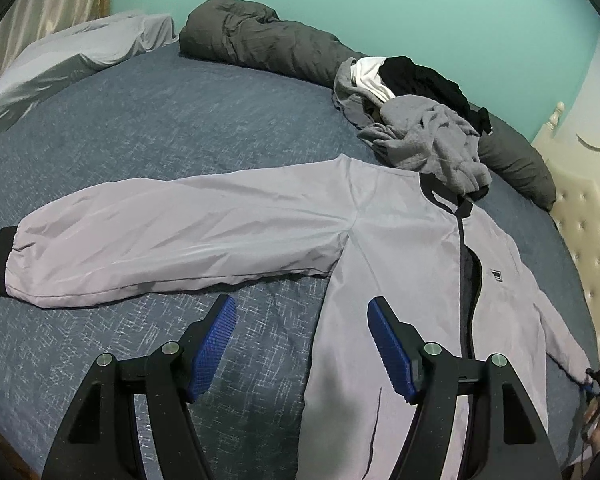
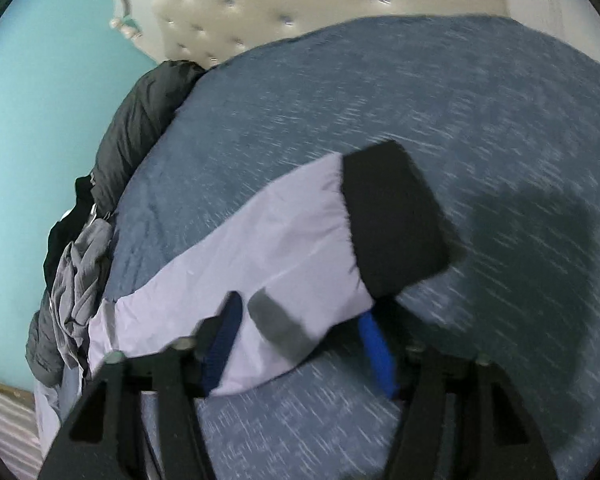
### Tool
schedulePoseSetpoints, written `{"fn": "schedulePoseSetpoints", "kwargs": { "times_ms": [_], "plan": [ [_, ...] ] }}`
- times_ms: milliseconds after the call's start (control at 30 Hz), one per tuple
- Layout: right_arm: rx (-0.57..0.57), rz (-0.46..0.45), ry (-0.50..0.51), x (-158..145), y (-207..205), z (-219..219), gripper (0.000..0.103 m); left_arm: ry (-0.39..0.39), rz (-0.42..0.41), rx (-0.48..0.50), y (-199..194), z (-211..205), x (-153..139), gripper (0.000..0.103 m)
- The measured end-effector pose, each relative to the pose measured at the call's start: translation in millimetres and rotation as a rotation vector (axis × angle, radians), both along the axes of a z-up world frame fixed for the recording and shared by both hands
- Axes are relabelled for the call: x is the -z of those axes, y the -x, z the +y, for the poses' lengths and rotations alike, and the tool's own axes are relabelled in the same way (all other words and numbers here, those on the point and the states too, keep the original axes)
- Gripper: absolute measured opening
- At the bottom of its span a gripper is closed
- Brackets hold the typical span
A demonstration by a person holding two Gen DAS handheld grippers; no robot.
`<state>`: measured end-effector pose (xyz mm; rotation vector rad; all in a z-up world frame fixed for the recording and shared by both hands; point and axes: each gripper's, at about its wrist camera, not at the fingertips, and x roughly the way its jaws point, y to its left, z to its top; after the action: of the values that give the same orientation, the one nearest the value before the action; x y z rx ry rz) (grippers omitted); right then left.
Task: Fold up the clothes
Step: 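Grasp the black cuff with the right tool and lift the sleeve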
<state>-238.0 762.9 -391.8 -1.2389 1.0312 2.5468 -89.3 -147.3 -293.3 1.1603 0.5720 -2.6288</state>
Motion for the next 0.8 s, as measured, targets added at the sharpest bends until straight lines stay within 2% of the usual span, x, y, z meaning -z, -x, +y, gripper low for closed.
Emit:
{"fn": "schedulePoseSetpoints", "kwargs": {
  "times_ms": [33, 67, 133, 333, 733, 800],
  "plan": [
    [-0.011, 0.014, -0.032, -5.4, 1.6, -4.2, 0.023, 0.001, -0.001, 0.000, -0.6, -0.5, -0.3, 0.072],
    [-0.021, 0.027, -0.065, -11.2, 3.0, -8.5, 0.015, 0.002, -0.002, 0.000, -1.1, -1.0, -0.5, 0.072],
    [-0.043, 0.066, -0.109, -24.5, 6.2, -16.9, 0.005, 0.002, -0.004, -0.001, -2.2, -2.1, -1.2, 0.072],
    [-0.214, 0.245, -0.192, -115.8, 29.3, -86.1, 0.003, -0.014, 0.013, 0.009, -7.9, -6.5, -12.6, 0.072],
    [-0.766, 0.472, -0.238, -268.1, 24.5, -366.1, 0.003, -0.046, 0.048, 0.082, -32.4, 7.0, -48.2, 0.073],
    [-0.881, 0.469, -0.255, -269.5, 13.9, -424.1, 0.003, -0.054, 0.055, 0.090, -37.6, 7.5, -50.6, 0.074]
  ]
}}
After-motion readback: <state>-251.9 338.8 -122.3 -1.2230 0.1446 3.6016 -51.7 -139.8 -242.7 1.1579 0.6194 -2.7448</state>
